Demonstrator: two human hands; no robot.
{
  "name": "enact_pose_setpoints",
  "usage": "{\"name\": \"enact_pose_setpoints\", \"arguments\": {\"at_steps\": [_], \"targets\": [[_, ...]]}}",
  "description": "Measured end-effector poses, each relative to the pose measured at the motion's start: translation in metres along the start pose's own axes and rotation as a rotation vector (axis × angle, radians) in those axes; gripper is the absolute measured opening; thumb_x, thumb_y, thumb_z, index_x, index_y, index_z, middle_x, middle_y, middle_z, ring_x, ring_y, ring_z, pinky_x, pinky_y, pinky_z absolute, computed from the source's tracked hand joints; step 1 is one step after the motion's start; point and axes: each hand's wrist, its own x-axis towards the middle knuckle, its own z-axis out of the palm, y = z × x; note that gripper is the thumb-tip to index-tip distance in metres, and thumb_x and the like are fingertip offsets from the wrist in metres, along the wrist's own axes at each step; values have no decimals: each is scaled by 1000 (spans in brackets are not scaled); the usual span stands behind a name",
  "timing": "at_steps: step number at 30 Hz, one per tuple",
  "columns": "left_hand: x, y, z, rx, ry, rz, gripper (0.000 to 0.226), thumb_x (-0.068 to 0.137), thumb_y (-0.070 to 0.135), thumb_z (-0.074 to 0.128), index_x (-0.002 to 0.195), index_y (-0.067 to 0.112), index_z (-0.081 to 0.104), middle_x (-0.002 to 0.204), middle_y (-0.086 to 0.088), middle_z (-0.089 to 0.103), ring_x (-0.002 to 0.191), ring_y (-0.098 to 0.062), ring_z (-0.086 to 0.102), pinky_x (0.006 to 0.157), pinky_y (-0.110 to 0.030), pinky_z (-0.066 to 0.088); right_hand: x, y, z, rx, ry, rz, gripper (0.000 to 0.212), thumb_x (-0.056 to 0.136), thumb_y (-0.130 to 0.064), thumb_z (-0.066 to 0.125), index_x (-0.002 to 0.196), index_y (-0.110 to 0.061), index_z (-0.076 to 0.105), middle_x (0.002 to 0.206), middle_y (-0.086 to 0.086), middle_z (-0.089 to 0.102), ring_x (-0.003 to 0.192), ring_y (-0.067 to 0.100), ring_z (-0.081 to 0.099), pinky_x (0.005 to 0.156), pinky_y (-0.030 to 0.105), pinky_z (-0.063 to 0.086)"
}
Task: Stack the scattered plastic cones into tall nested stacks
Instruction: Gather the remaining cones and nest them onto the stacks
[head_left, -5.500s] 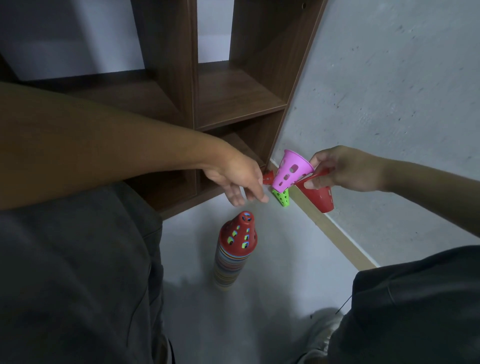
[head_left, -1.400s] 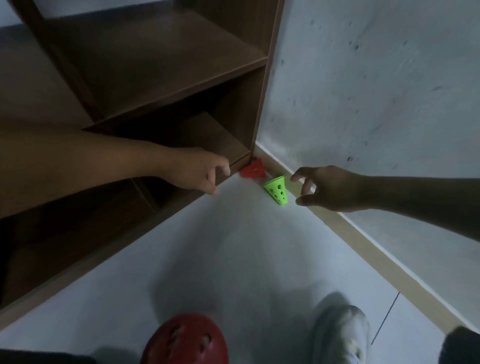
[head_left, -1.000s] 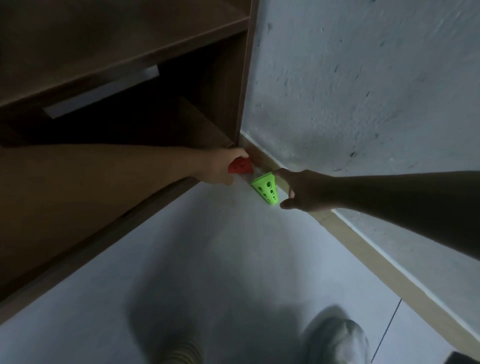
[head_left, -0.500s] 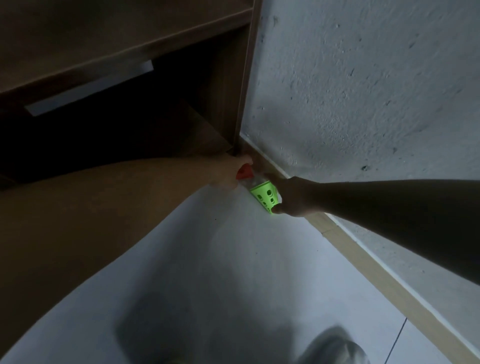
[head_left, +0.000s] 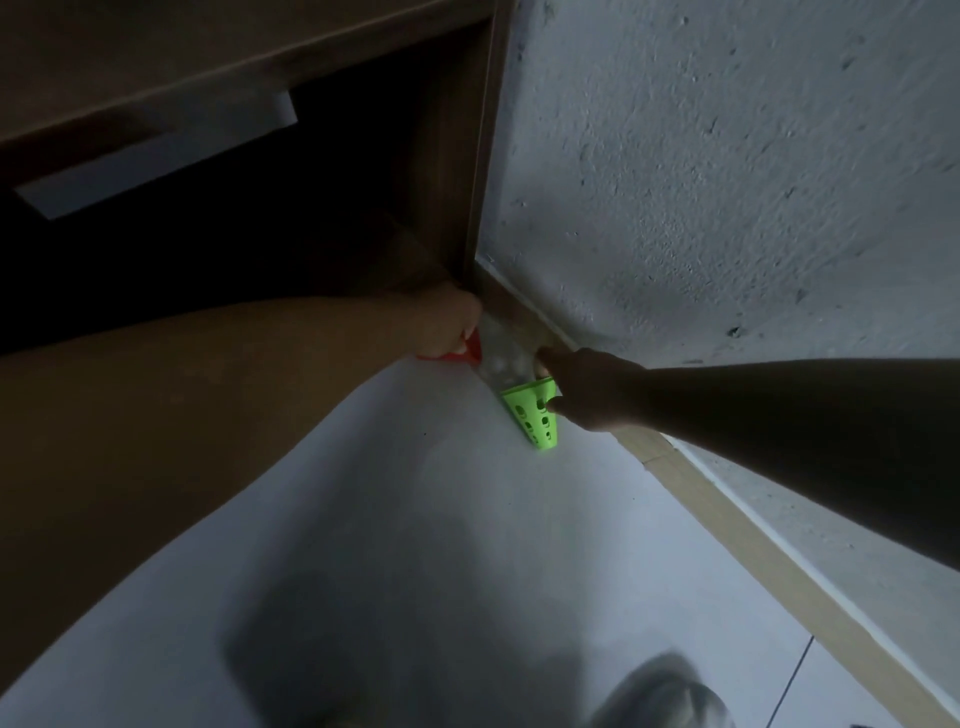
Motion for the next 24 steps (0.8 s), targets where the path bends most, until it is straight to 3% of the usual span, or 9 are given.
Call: {"name": "enact_pose_setpoints", "arguments": {"at_steps": [3, 5, 9, 12, 18, 24], "targets": [[-8, 1, -2, -23, 48, 9, 10, 90, 16, 68, 94, 13, 59, 109, -10, 62, 91, -22, 56, 64, -27, 42, -3, 0, 5, -15, 23, -13, 32, 98, -36, 57, 125, -21, 52, 111, 6, 64, 97, 25, 64, 82, 40, 56], [-15, 0, -5, -41, 96, 48, 12, 88, 17, 71, 91, 12, 61, 102, -7, 64, 88, -21, 57, 65, -27, 43, -4, 0, 6, -43, 33, -21, 23, 99, -37, 55, 115, -21, 58, 106, 3, 66, 93, 21, 64, 83, 40, 56], [-33, 5, -17, -99, 235, 129, 13, 85, 13, 72, 77, 13, 61, 79, 0, 61, 80, -20, 62, 57, -23, 38, -10, -7, -7, -100, 61, -64, 22, 101, -38, 52, 109, -19, 60, 97, 1, 65, 88, 20, 63, 80, 38, 56], [-54, 11, -32, -123, 312, 145, 8, 83, 13, 74, 78, 11, 67, 73, 7, 59, 68, -7, 55, 56, -15, 35, -18, -14, -18, -89, 80, -82, 23, 102, -37, 49, 109, -18, 60, 97, 2, 65, 88, 21, 62, 79, 36, 54], [-119, 27, -53, -225, 350, 72, 10, 84, 15, 74, 76, 15, 68, 68, 10, 60, 63, -1, 56, 55, -19, 37, -52, -36, -46, -195, 98, -127, 26, 101, -36, 51, 112, -16, 64, 101, 5, 67, 83, 20, 57, 68, 27, 43], [-207, 37, -80, -175, 379, 54, 16, 84, 21, 77, 71, 22, 67, 76, 7, 68, 76, -6, 64, 65, -23, 45, -100, -63, -68, -223, 154, -186, 25, 97, -37, 57, 102, -15, 67, 97, 3, 65, 91, 23, 62, 79, 33, 53]]}}
